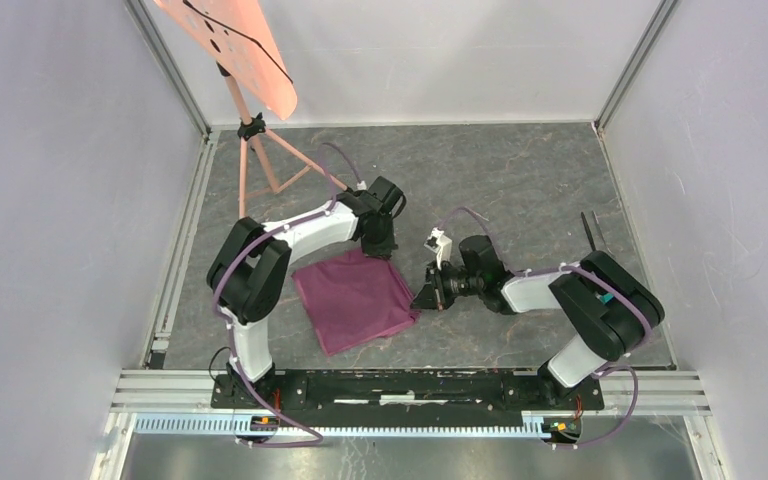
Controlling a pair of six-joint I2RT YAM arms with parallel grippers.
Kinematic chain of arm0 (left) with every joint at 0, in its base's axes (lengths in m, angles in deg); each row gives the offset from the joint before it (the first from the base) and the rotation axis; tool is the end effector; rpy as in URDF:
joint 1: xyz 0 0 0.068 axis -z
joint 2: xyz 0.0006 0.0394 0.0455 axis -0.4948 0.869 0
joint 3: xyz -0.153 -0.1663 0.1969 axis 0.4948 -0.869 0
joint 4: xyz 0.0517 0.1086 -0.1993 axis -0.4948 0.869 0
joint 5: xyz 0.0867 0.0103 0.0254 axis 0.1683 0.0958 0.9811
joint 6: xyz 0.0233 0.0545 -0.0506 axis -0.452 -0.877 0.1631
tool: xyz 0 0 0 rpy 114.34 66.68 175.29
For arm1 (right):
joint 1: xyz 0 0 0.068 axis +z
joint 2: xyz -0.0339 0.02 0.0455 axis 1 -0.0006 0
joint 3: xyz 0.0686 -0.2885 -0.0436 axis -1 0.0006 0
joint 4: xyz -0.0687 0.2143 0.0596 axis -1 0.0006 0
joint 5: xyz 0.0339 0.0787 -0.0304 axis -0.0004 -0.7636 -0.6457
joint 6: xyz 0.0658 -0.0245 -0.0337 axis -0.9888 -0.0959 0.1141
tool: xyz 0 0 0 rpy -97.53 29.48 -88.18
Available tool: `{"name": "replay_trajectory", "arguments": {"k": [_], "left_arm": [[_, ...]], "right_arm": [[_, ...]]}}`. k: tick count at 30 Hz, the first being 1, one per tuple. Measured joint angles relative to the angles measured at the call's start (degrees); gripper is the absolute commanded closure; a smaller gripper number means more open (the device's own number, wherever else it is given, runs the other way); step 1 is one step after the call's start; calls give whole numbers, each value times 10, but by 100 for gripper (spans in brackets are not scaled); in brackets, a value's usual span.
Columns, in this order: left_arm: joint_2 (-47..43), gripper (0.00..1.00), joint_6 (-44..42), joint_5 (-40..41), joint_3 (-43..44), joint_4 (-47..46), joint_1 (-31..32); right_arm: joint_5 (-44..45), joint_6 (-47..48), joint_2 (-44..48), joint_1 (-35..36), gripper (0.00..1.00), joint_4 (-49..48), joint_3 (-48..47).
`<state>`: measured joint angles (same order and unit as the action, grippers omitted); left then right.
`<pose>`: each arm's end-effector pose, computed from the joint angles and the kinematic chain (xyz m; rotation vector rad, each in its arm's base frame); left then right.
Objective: Fold the napkin into a case and place the utensils inside
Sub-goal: Turn over the upper triangle folded napkin at the center of the board.
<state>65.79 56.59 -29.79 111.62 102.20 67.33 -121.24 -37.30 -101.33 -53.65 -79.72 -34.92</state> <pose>0.3001 -0.2277 0.1926 -0.0997 2.7911 -0.3000 0.1962 0.1973 0.1580 -0.6279 2.2974 1.3400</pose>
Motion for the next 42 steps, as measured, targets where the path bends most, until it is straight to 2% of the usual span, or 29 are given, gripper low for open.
{"name": "replay_trajectory", "arguments": {"k": [6,11,13,16,21,24,27,32,37,40,42], "left_arm": [[23,98,-37,-17,57,-5,15],[-12,98,-45,-6,38,-8,23],[-70,98,-44,6,8,-7,22],[-208,98,-44,23,-37,-9,21],[-438,98,-43,62,-78,21,12],[-545,98,-43,93,-82,80,0],[-640,98,-43,148,-71,162,-6],[-719,98,-44,232,5,295,-11],[-721,98,-69,268,35,338,-14],[-668,98,-97,252,4,309,-13],[-594,98,-116,225,-30,274,-13]], "right_arm": [[2,44,17,-21,100,51,-7],[19,61,76,-13,100,103,-9],[31,69,129,4,100,143,-22],[48,73,180,47,100,191,-68],[94,61,195,151,100,206,-169],[115,35,179,215,100,187,-221],[125,9,122,280,100,170,-294],[113,-43,6,349,100,101,-407],[88,-98,-27,350,100,3,-404],[72,-147,-26,320,100,-103,-322],[62,-190,-25,283,100,-181,-239]]}}
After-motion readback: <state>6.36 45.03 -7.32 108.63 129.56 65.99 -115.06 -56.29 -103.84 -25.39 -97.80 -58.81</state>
